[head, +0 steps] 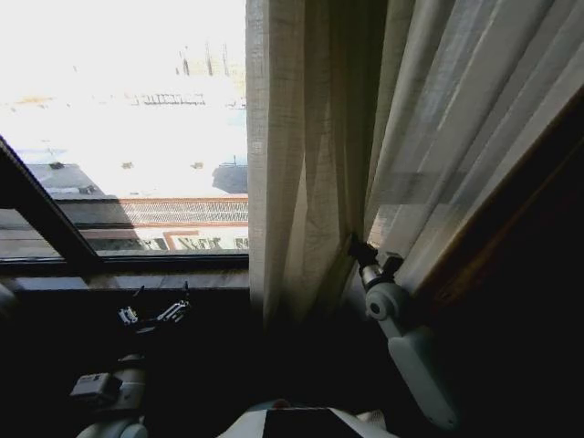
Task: Open the curtains by pulling them apart, changing their state from closed to fully open.
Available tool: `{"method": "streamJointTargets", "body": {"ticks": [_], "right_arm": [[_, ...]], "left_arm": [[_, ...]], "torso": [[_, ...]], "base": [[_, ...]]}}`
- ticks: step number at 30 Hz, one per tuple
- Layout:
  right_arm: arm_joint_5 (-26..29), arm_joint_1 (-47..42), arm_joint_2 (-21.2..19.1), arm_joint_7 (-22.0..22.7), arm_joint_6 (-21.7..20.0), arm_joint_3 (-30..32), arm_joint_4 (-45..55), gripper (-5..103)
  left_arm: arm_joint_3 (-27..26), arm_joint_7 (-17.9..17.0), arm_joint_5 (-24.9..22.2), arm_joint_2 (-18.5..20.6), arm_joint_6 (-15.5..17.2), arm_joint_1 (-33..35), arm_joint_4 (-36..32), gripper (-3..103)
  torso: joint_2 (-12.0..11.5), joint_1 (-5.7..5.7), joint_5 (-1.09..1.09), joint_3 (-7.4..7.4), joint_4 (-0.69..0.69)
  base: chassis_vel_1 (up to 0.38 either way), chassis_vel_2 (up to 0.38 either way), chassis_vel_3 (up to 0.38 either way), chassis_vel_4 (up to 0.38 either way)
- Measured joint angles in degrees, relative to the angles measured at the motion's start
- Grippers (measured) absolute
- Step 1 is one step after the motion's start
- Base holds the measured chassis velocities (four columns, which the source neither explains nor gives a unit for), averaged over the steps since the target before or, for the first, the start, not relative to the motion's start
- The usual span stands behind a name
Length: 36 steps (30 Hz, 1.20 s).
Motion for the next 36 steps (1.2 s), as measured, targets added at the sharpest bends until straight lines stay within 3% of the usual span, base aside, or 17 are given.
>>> {"method": "streamJointTargets", "body": {"ticks": [14, 20, 27, 31, 36], "right_arm": [[-1.80, -0.72, 0.19, 0.18, 1.22, 0.30, -0.35, 1], [-2.16, -0.83, 0.44, 0.26, 1.43, 0.14, -0.57, 1], [-2.13, -0.83, 0.91, 0.74, 1.37, 0.81, -1.18, 1], [-2.21, -0.80, 1.39, 2.24, 1.10, 3.88, -2.54, 1], [-2.29, -0.37, 1.37, 8.17, -1.17, 7.56, -4.40, 1]], "left_arm": [[-0.03, 0.00, 0.00, -0.05, 0.04, -0.06, 0.00, 100], [-0.02, 0.10, 0.00, -0.26, 0.03, -0.06, 0.00, 100], [-0.11, 0.08, 0.02, -0.33, -0.06, -0.02, 0.00, 100], [-0.08, 0.08, 0.06, -0.33, -0.08, -0.01, 0.00, 100], [-0.05, 0.09, 0.07, -0.39, -0.10, -0.04, 0.00, 100]], "torso": [[0.00, 0.00, 0.00, 0.00, 0.01], [0.00, 0.00, 0.05, 0.00, -0.01], [0.00, 0.00, -0.06, 0.00, 0.02], [0.00, 0.00, -0.02, 0.00, 0.01], [0.00, 0.00, 0.02, 0.00, 0.00]], "base": [[-0.350, -0.346, 0.347, 0.343], [-0.134, -0.166, 0.175, 0.160], [0.011, 0.003, 0.010, -0.009], [0.011, 0.015, -0.009, -0.012], [0.000, 0.000, 0.000, 0.000]]}}
